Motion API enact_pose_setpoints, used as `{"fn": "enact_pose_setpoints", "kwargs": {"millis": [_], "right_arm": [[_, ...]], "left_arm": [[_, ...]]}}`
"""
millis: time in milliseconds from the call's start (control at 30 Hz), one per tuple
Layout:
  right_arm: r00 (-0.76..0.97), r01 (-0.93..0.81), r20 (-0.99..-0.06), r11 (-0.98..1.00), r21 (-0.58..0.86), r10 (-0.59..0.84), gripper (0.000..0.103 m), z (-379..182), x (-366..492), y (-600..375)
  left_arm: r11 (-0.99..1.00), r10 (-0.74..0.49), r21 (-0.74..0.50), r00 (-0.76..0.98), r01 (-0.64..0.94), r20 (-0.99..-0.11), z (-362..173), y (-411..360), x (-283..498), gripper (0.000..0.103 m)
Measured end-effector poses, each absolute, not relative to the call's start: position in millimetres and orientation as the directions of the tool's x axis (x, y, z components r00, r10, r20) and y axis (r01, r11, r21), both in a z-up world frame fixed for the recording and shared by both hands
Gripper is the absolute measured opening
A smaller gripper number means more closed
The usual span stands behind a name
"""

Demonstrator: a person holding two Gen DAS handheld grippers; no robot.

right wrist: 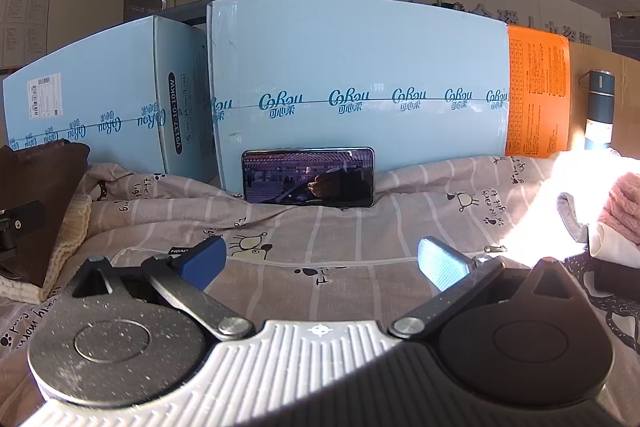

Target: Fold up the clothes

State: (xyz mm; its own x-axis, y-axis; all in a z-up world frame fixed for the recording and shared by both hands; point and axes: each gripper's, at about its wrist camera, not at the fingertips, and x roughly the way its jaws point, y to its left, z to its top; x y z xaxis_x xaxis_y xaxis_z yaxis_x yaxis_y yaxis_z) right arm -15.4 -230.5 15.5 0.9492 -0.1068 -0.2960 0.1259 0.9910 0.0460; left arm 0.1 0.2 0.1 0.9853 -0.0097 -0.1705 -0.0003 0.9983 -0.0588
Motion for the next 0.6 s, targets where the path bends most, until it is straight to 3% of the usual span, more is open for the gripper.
{"fn": "enact_pose_setpoints", "kwargs": {"millis": [600], "right_arm": [[0.950, 0.126, -0.294, 0.991, 0.043, -0.108, 0.103, 15.6, -14.8, -229.7]], "left_arm": [[0.998, -0.011, -0.061, 0.987, 0.001, -0.162, 0.8, 0.6, -0.7, 0.103]]}}
